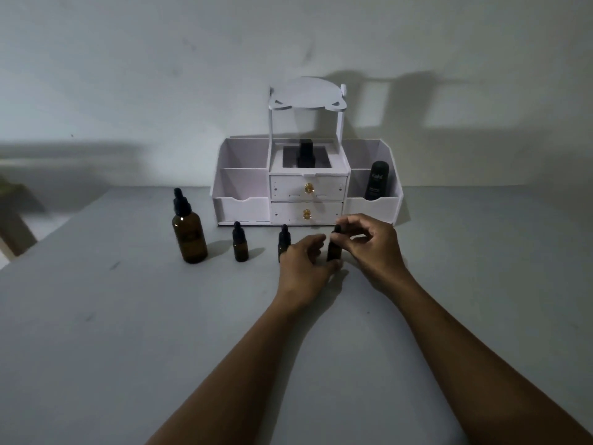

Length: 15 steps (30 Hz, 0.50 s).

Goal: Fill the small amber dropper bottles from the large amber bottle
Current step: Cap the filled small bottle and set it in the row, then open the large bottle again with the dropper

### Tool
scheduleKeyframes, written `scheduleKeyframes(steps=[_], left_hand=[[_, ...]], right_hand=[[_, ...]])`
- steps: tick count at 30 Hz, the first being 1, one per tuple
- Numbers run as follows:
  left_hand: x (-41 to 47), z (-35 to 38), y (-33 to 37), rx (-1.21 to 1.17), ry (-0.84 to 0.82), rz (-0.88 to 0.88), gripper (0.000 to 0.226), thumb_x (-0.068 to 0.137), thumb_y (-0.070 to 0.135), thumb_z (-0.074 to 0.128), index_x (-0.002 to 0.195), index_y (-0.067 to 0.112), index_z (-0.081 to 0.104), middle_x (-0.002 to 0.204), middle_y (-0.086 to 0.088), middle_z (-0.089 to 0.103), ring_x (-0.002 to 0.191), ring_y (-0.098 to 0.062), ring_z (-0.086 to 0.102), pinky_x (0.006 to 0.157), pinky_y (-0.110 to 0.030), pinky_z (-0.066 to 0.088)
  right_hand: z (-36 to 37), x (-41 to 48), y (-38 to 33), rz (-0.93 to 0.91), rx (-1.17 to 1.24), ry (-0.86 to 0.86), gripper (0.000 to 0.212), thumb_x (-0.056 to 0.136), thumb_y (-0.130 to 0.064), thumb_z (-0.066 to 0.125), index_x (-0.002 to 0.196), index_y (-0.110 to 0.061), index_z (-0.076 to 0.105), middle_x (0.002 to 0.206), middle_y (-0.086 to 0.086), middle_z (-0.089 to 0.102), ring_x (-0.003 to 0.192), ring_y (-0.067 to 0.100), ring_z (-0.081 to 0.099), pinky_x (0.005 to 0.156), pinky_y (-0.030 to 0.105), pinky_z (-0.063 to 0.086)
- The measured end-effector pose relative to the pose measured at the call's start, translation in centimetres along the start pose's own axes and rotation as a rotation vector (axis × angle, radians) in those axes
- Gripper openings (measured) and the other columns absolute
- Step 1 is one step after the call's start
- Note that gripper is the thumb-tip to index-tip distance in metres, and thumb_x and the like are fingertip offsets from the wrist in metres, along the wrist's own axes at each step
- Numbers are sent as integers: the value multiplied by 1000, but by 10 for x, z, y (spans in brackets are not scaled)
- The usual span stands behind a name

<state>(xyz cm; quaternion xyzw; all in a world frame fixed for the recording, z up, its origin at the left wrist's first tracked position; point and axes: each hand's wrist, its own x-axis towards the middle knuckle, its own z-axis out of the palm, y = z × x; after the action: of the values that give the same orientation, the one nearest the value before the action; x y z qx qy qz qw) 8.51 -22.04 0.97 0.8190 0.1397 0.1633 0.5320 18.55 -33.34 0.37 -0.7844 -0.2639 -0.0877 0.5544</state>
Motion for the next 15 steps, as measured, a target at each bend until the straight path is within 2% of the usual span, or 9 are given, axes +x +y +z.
scheduleKeyframes(steps=[1, 3, 6, 9, 11, 13, 15], left_hand=[[-4, -5, -1, -23, -22, -29, 63, 84, 16, 77, 142, 18, 52, 138, -4, 60, 126, -19, 57, 106, -31, 47], [-16, -21, -3, -33, -91, -33, 60, 85, 22, 77, 140, 23, 53, 135, 0, 61, 120, -12, 59, 105, -30, 49], [-36, -60, -9, -27, -145, 48, 44, 86, 26, 75, 129, 25, 62, 114, 5, 71, 100, -6, 69, 91, -28, 57], [-45, -112, -15, -89, 86, 143, 22, 85, 21, 77, 107, 23, 74, 86, 3, 78, 77, -8, 73, 72, -22, 56], [-44, -148, -20, -152, 292, 151, 13, 85, 15, 77, 93, 24, 77, 76, 0, 77, 66, -9, 71, 66, -25, 54], [-35, -180, -33, -194, 469, 116, 9, 83, 21, 80, 89, 27, 77, 75, -1, 77, 66, -10, 70, 68, -32, 56], [-24, -205, -47, -182, 561, 73, 24, 74, 41, 81, 95, 30, 76, 84, 2, 77, 79, -11, 73, 76, -39, 59]], right_hand=[[0, -1, -1, -4, 6, -1, 34, 84, -19, 78, 117, -19, 69, 100, -7, 70, 93, 3, 66, 78, 17, 55], [-3, -1, -6, -2, 24, 17, 39, 85, -22, 77, 123, -22, 66, 103, -10, 68, 95, 1, 64, 74, 13, 53], [-6, -3, -25, -56, 32, 97, 32, 87, -22, 75, 118, -26, 66, 101, -11, 68, 91, -1, 63, 70, 9, 52], [-3, -4, -57, -145, 87, 187, 22, 87, -17, 74, 107, -26, 69, 93, -11, 70, 84, 6, 66, 72, 20, 56], [9, -1, -82, -200, 128, 163, 18, 88, -14, 73, 103, -24, 71, 92, -10, 72, 83, 9, 68, 76, 27, 58], [30, 4, -107, -240, 165, 90, 17, 88, -13, 73, 103, -20, 73, 94, -5, 74, 85, 10, 69, 77, 27, 59], [58, 10, -131, -244, 195, -10, 19, 88, -13, 73, 105, -19, 73, 97, -4, 74, 88, 7, 70, 77, 20, 59]])
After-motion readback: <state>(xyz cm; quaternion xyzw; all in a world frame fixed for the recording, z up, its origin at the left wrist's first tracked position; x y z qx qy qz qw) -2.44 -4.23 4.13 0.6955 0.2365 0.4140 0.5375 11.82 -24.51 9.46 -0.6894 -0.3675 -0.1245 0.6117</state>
